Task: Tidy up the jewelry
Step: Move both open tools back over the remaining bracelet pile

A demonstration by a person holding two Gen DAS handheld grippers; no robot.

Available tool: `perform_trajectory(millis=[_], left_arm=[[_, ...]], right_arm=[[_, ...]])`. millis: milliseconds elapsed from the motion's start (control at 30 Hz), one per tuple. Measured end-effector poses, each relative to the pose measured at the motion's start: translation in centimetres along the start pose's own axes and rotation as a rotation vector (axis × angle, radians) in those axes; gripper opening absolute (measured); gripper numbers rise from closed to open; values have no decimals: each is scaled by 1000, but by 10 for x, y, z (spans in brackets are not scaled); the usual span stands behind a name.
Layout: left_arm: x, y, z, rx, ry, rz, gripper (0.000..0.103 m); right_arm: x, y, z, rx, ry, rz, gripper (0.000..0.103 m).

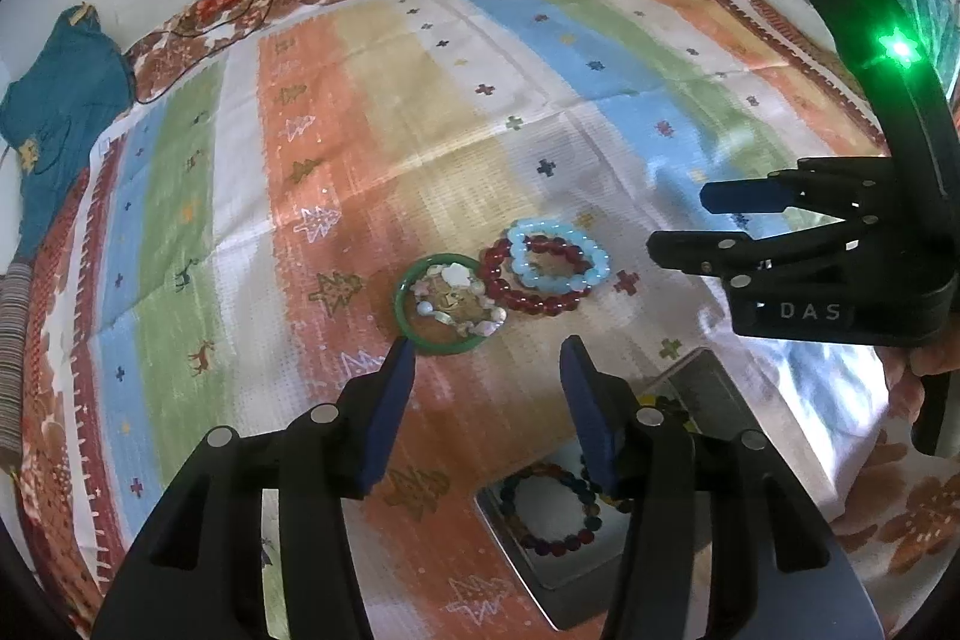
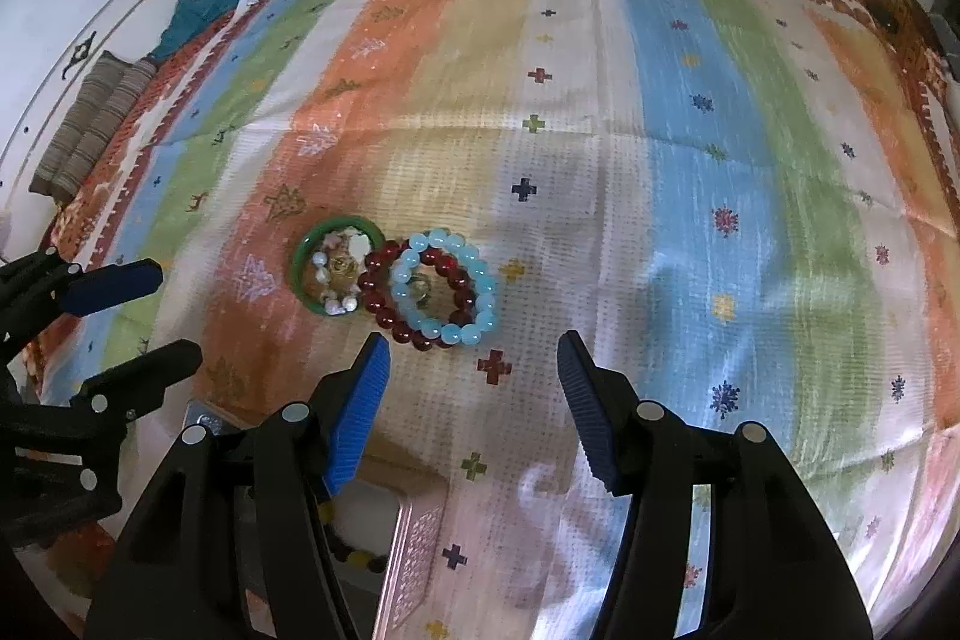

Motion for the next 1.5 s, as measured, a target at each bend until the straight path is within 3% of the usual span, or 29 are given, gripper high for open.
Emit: perform_trajectory(millis=[233,633,1067,1500], left_arm=[[-12,-7,-1,-18,-9,-15,51],[-43,-13,-2,-42,-12,-84,51],[-58,-18,-7,-56,-28,-92,51],[-82,-20,-4,-74,2,-136,51]], right_arm=[[-5,-7,1,-19,2,11,58],[-36,-13,10,-34,23,-54,58],[-58,-14,10,-30,5,-105,58],[-76,-19,18,-40,33,-132,58]])
Point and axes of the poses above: each gripper's, at about its wrist camera, not at the fingertips, and x roughly against the way its jaws point, z to its right, y to its underside, the point moved 3 cm from there along -x, roughly the way its jaws point, and after that the axes turned 2 degrees about -z, right-handed, at the moved point
